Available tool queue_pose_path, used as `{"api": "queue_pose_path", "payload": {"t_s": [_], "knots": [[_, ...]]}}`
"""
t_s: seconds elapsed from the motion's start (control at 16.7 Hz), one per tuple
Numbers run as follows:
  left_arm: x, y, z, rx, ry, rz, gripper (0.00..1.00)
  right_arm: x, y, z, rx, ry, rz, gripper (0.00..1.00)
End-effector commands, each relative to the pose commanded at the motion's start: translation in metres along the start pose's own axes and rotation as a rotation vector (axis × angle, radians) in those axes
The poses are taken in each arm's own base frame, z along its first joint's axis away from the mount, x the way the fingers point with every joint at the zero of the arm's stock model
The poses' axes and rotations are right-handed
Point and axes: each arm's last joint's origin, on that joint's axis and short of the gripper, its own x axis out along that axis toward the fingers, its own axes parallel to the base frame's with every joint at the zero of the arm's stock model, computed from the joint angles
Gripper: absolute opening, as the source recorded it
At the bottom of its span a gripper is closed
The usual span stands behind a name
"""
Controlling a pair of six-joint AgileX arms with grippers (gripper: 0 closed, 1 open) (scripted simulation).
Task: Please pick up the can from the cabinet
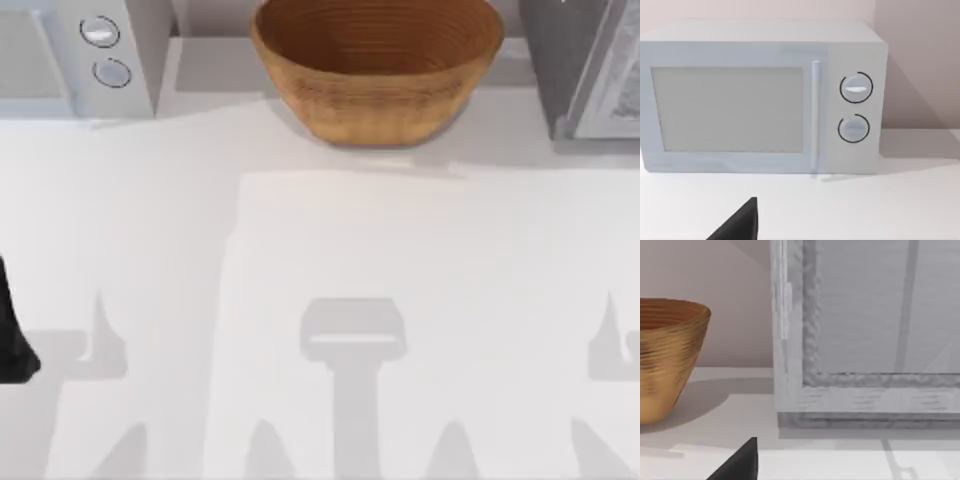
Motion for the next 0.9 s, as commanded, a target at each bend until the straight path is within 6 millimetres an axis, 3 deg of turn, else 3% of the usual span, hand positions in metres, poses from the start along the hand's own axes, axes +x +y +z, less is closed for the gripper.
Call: {"api": "queue_pose_path", "payload": {"t_s": [0.24, 0.42, 0.66, 0.9], "knots": [[0.0, 0.0, 0.0, 0.0, 0.0, 0.0, 1.0, 0.0, 0.0, 0.008, 0.0, 0.009, 0.0, 1.0], [0.0, 0.0, 0.0, 0.0, 0.0, 0.0, 1.0, 0.002, 0.002, 0.039, -0.001, 0.032, -0.001, 1.0], [0.0, 0.0, 0.0, 0.0, 0.0, 0.0, 1.0, 0.014, 0.006, 0.114, -0.003, 0.042, -0.003, 1.0], [0.0, 0.0, 0.0, 0.0, 0.0, 0.0, 1.0, 0.042, 0.013, 0.204, -0.005, 0.033, -0.003, 1.0]]}}
